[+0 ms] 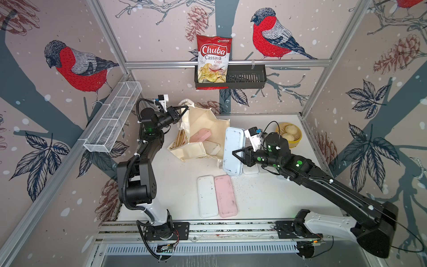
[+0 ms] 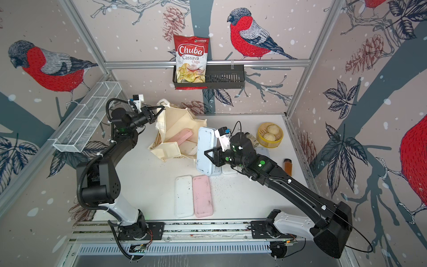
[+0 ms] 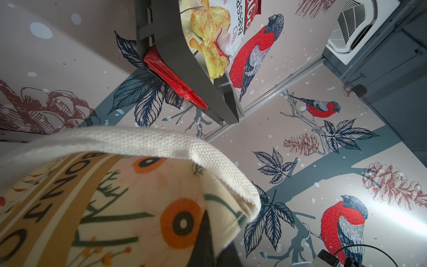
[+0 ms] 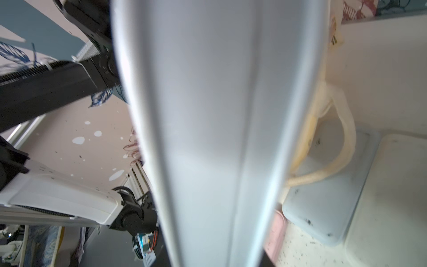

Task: Take out the pencil case from the canvas bag
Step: Pick up the pencil case from the canvas bag, then place the pencil case at the center of the board.

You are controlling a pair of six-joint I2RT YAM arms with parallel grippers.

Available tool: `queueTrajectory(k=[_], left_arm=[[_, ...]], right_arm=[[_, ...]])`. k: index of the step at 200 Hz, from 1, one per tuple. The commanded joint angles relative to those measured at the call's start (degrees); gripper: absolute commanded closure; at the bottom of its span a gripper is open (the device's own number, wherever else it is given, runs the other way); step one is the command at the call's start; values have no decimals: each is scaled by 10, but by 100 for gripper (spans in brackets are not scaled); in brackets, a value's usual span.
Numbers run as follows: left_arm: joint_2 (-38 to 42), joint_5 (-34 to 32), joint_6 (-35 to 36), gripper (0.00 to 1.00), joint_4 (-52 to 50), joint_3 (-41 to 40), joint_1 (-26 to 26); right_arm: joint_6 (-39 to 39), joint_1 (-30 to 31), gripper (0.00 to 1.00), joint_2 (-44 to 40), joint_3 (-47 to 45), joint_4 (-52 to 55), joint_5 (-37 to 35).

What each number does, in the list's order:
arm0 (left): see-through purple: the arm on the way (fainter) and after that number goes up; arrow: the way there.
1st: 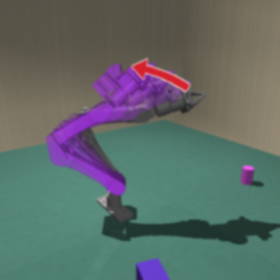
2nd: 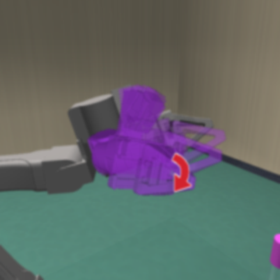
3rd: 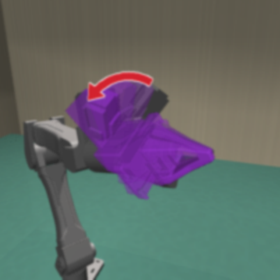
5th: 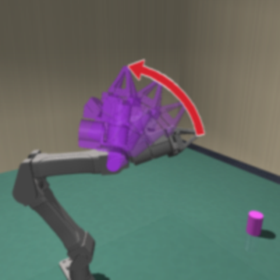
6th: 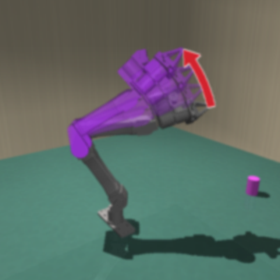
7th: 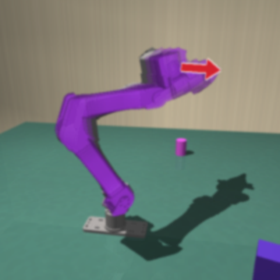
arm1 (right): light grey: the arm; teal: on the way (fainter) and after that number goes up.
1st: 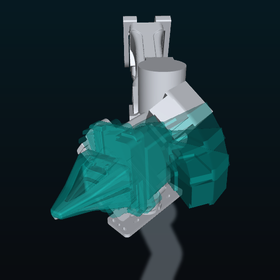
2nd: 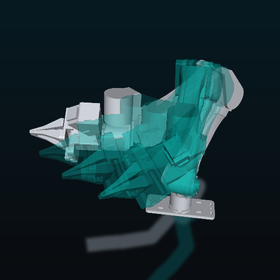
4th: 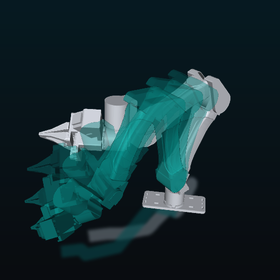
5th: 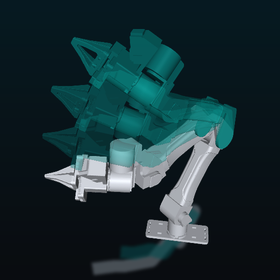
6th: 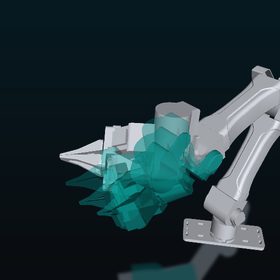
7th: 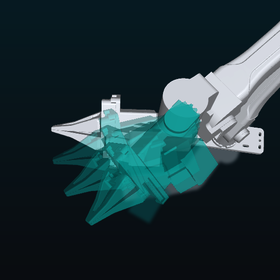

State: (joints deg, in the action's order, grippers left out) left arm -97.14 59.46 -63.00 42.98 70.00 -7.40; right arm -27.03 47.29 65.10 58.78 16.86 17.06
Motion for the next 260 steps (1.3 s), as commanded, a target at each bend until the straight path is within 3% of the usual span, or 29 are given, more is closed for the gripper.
queueTrajectory(k=[1, 89, 174, 260], left_arm=[[5, -4, 10, 100, 13, 5, 0], [8, -6, 38, 100, -25, 12, 16], [10, -8, 47, 100, -39, 16, 21], [10, -7, 49, 100, -42, 16, 21]], right_arm=[[19, 1, 78, -4, -12, 64, 21], [13, -10, 79, 37, -56, 191, -3], [3, -10, 79, 64, -85, 211, -8], [-34, -9, 78, 62, -149, 163, 87]])
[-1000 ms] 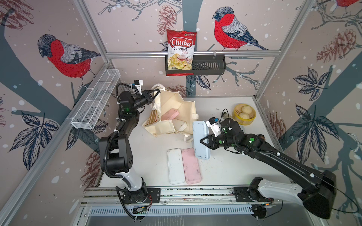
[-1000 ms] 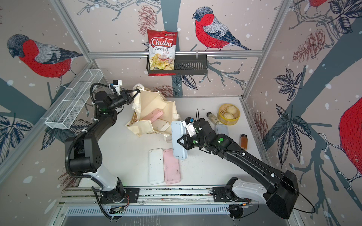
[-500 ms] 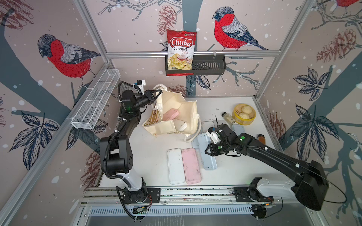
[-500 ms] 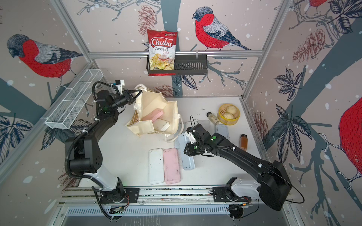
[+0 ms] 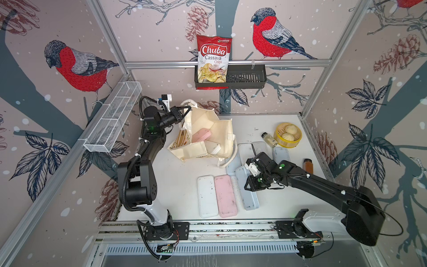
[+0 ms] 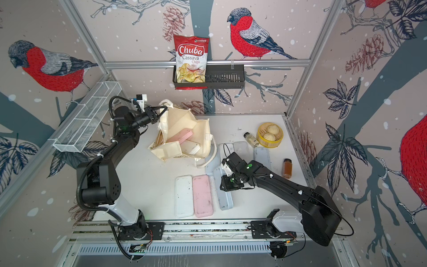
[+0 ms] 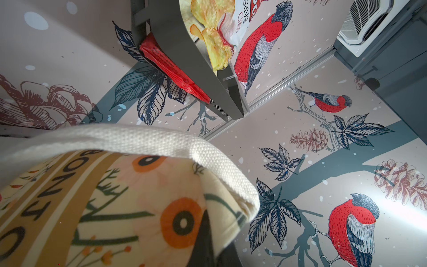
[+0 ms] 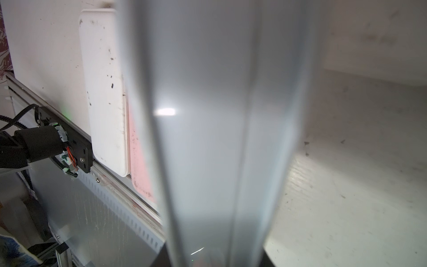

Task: Take out the pencil case from the canvas bag
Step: Place the pencil case at the center of the board.

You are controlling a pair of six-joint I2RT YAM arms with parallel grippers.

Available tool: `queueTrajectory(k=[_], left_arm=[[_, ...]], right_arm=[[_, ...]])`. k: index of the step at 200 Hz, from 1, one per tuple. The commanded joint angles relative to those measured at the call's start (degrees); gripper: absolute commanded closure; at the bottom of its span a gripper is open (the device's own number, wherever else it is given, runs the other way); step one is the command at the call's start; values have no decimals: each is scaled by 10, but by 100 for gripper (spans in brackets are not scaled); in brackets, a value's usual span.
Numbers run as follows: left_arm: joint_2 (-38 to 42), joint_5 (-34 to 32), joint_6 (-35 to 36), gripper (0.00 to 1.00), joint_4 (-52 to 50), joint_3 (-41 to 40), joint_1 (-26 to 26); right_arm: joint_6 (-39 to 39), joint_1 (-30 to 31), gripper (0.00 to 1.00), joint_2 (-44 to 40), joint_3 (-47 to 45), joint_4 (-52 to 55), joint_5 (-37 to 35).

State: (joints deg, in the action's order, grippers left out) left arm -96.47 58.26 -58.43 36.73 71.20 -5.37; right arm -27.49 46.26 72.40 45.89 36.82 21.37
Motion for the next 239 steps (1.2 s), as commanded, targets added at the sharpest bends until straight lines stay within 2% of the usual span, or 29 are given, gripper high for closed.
queueTrajectory(k=[1, 115, 127, 141, 149, 185, 239], left_arm=[[3, 5, 4, 100, 20, 4, 1], [2, 5, -2, 100, 29, 1, 3], [2, 7, -1, 100, 30, 2, 5], [2, 7, -2, 100, 30, 1, 6], [1, 9, -2, 100, 31, 1, 6], [1, 11, -2, 100, 32, 2, 6], [5, 12, -6, 100, 34, 3, 5]], right_arm=[[-30, 1, 78, -15, -22, -38, 46], [-27, -11, 71, 34, -48, -71, 56], [-29, -12, 67, 31, -47, -75, 51], [-32, -15, 54, 27, -45, -77, 42], [-33, -18, 50, 28, -43, -78, 41], [-36, -24, 43, 32, -34, -71, 22], [-48, -29, 40, 13, -44, -58, 6]])
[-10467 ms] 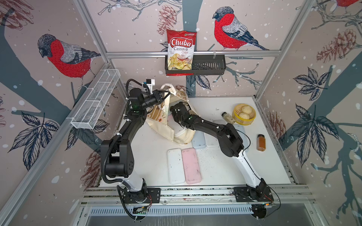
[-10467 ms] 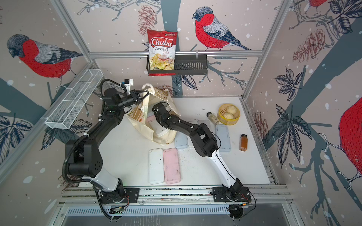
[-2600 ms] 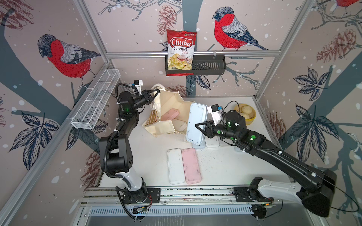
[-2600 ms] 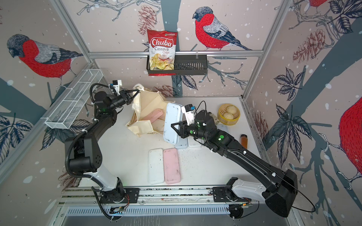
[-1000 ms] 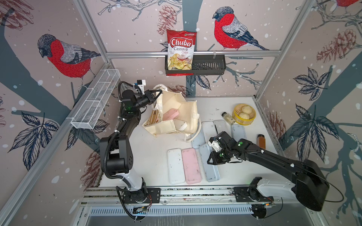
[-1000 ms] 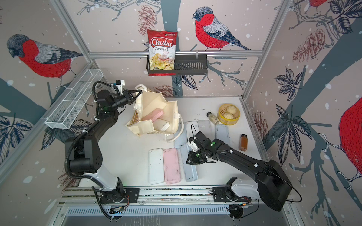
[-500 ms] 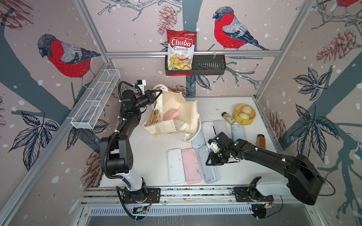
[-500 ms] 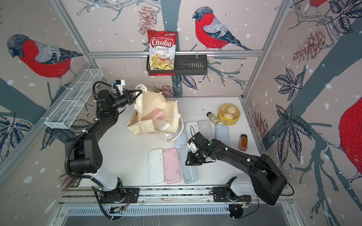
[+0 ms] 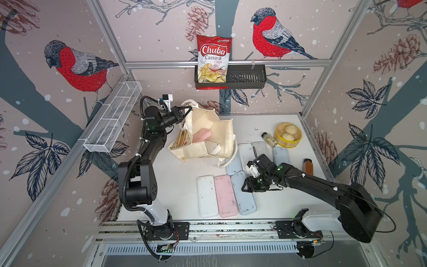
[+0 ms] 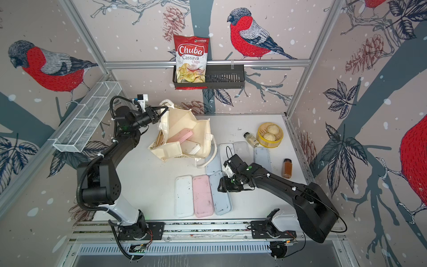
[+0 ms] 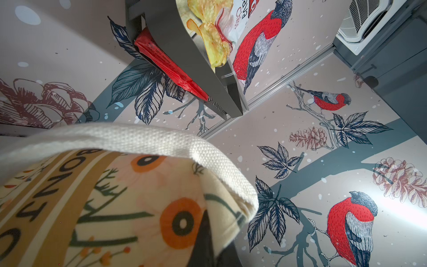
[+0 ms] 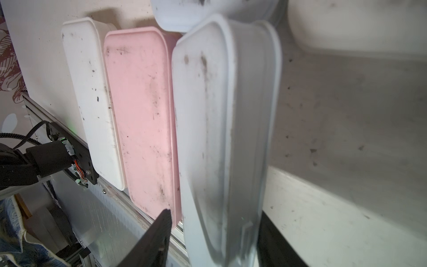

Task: Take out the pencil case from the canvas bag
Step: Place the pencil case at the center of the board.

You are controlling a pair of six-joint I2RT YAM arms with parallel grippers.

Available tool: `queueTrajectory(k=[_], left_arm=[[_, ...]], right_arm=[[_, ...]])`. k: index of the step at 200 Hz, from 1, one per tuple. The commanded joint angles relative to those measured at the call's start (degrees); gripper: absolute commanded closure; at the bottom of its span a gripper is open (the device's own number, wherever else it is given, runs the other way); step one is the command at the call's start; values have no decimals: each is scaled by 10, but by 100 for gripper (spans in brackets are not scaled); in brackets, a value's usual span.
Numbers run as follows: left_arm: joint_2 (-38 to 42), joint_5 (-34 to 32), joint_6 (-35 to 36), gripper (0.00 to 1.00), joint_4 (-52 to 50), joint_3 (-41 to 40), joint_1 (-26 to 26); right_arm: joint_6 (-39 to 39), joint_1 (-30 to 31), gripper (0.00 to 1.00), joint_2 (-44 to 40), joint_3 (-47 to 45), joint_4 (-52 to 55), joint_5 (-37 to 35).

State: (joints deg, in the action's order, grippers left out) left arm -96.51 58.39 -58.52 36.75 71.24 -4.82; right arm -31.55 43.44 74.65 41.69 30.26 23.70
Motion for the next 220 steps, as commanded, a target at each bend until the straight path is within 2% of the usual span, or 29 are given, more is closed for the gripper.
queueTrajectory(k=[1, 52, 94, 123, 171, 220], left_arm=[[5, 11, -6, 100, 34, 2, -1], [8, 18, -8, 100, 40, 5, -7], [0, 25, -5, 100, 32, 9, -16], [-6, 34, -4, 100, 32, 13, -17], [-4, 30, 2, 100, 28, 9, -13], [-10, 23, 43, 100, -20, 16, 9]], right_arm=[[-8, -1, 40, -11, -2, 8, -17], [-20, -9, 38, -4, 23, 22, -47], [-55, -8, 38, -24, 54, 40, -139], [-128, 15, 38, -56, 96, 25, -206], [-228, 130, 38, -68, 132, -18, -282], [-231, 216, 38, 41, 250, -9, -337]])
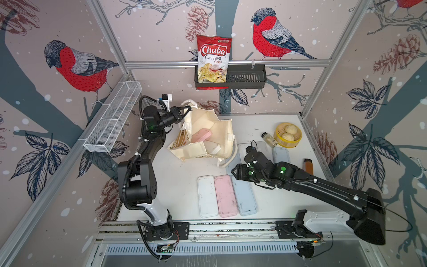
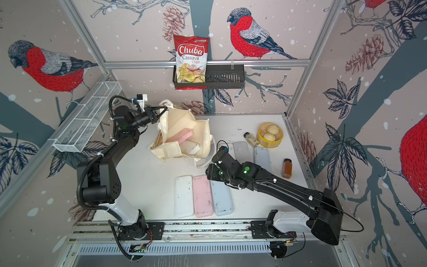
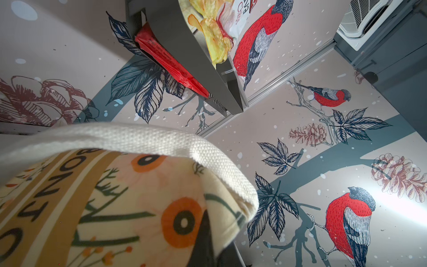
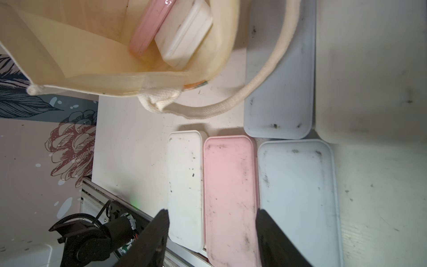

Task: Take out the pencil case from the canvas bag
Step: Place the pencil case at the center of the board.

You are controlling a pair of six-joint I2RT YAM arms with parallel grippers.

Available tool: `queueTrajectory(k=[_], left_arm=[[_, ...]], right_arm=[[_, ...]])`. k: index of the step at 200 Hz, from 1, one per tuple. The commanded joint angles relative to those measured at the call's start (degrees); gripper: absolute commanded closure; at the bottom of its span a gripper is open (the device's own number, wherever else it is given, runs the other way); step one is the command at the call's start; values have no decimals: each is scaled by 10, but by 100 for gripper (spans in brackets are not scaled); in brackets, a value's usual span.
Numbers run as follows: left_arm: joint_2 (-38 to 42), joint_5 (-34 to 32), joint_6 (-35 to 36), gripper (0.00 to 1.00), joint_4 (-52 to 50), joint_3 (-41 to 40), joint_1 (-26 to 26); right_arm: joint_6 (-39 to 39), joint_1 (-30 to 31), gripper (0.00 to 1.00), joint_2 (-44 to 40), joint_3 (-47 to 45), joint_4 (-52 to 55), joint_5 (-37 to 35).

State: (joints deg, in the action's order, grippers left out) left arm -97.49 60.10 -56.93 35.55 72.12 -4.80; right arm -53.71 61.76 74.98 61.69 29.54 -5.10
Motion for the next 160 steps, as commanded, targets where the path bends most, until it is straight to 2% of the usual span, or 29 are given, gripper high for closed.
queueTrajectory(k=[1, 33, 60, 96, 121, 141, 160], left_arm=[[0, 6, 29, 100, -9, 8, 11], [-1, 2, 72, 100, -79, 28, 35], [4, 2, 69, 100, -72, 27, 40], [9, -2, 94, 100, -103, 35, 40], [9, -7, 103, 100, -119, 39, 42], [8, -28, 141, 100, -192, 61, 44], [10, -42, 174, 100, -237, 75, 44]], right_arm=[[-9, 34, 38, 40, 53, 0, -50], [1, 72, 38, 88, 125, 42, -68], [4, 83, 38, 97, 138, 61, -74], [22, 82, 38, 80, 150, 38, -94], [28, 87, 38, 61, 170, 47, -141], [10, 95, 38, 35, 167, 56, -192], [-8, 96, 38, 10, 155, 51, -204]])
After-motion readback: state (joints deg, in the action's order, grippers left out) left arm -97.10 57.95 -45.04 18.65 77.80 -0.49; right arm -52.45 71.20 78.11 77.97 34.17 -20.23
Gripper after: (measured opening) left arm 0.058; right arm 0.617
